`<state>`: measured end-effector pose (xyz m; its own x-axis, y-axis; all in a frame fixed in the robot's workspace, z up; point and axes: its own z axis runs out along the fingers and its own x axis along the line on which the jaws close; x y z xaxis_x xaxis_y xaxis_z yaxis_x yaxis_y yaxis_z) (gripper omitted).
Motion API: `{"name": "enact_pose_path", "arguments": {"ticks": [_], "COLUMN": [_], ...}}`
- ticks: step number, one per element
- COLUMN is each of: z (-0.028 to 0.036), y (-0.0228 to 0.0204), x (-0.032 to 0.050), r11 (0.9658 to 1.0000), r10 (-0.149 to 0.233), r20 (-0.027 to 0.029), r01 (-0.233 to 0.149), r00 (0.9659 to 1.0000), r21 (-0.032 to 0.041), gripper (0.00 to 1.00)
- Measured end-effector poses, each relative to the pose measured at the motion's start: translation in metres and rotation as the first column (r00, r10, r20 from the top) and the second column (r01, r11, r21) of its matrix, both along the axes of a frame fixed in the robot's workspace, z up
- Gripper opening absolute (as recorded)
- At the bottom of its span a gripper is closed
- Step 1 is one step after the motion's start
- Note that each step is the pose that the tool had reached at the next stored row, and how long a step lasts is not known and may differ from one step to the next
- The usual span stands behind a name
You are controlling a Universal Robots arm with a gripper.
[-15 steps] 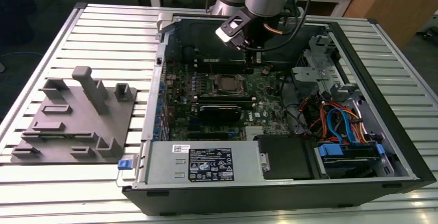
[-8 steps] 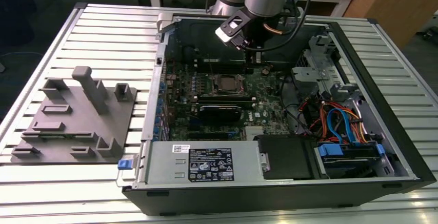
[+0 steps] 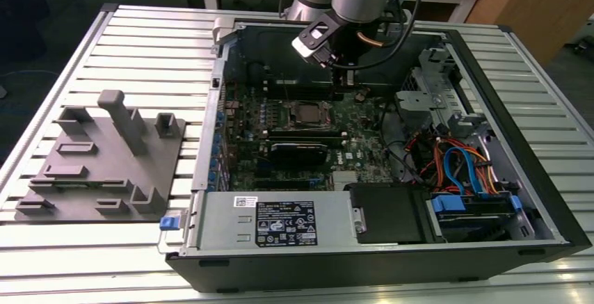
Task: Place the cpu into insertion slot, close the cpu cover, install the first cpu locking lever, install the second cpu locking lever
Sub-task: 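Close the cpu cover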
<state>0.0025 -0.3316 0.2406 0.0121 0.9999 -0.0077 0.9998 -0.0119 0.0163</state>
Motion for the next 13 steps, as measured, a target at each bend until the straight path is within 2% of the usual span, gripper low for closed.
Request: {"name": "enact_pose_path", "arguments": {"ticks": [7, 13], "z": [-0.0004, -0.0037], "y": [0.0, 0.0], "x": [-0.0022, -0.0154], "r11": [1.0, 1.0], "r10": [0.0, 0.0], "r20": [-0.0001, -0.0001], "r01": [0.0, 0.0], "r00": [1.0, 1.0], "r21": [-0.0002, -0.0001], "gripper": [0.11, 0.11]}}
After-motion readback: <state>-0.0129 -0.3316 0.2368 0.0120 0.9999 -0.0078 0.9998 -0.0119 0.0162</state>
